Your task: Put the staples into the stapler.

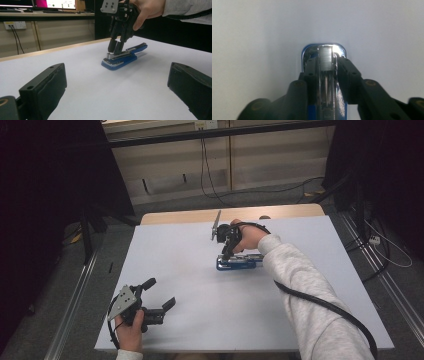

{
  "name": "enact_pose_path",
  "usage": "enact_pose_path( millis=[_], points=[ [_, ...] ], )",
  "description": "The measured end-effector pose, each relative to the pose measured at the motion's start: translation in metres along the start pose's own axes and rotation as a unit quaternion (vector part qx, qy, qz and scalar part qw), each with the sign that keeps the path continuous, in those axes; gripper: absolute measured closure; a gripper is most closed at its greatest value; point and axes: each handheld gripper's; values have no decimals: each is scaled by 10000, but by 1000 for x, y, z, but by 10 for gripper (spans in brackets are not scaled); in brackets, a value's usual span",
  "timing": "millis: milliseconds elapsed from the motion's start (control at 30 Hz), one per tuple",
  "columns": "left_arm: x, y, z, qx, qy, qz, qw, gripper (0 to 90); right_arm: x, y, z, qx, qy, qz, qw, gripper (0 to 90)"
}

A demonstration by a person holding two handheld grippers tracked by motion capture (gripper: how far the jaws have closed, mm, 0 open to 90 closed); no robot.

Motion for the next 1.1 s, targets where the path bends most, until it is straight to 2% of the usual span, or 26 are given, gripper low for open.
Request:
enact_pose_path(
  millis=[67, 167, 200, 367, 433, 467, 533, 600, 667, 700, 733, 800, 1033, 1100],
  points=[
    [1, 0, 0, -1, -29, -17, 10000, 22, 0, 1, 1, -83, -39, 16, 10000, 657],
    [2, 0, -1, 23, 21, 28, 10000, 21, 0, 5, 5, -160, -3, -102, 9998, 634],
    [2, 0, -1, 25, 28, 54, 10000, 21, 0, 7, 7, -279, 1, -145, 9995, 615],
    [2, -3, -9, 65, 90, 234, 9997, 20, 1, 20, 18, -505, 91, -480, 9975, 540],
    [4, -5, -12, 116, 169, 187, 9996, 19, 1, 29, 20, -649, 98, -713, 9953, 481],
    [2, -5, -14, 131, 180, 290, 9993, 19, 1, 32, 21, -680, 131, -822, 9942, 463],
    [3, -8, -20, 180, 275, 280, 9991, 19, 1, 41, 22, -768, 142, -946, 9925, 440],
    [3, -9, -25, 239, 336, 340, 9986, 19, 3, 50, 23, -815, 220, -1195, 9892, 374],
    [4, -10, -30, 271, 426, 425, 9978, 19, 5, 58, 24, -902, 241, -1306, 9870, 355],
    [4, -10, -30, 271, 426, 425, 9978, 19, 6, 62, 24, -937, 284, -1376, 9856, 317],
    [5, -11, -35, 355, 487, 505, 9969, 19, 6, 65, 24, -960, 317, -1417, 9847, 301],
    [6, -11, -39, 430, 547, 515, 9962, 19, 8, 74, 26, -991, 355, -1546, 9824, 280],
    [10, -14, -51, 481, 537, 583, 9957, 19, 14, 98, 34, -1165, 581, -1984, 9714, 182],
    [11, -14, -54, 494, 545, 589, 9956, 19, 18, 104, 36, -1112, 636, -2051, 9703, 164]
  ],
)
Point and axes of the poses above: each handheld gripper's, and its own axes: z roughly backward along the jaws, y roughly out of its underside, x roughly to its left, and after that the axes turned 12 degrees about y, right-handed
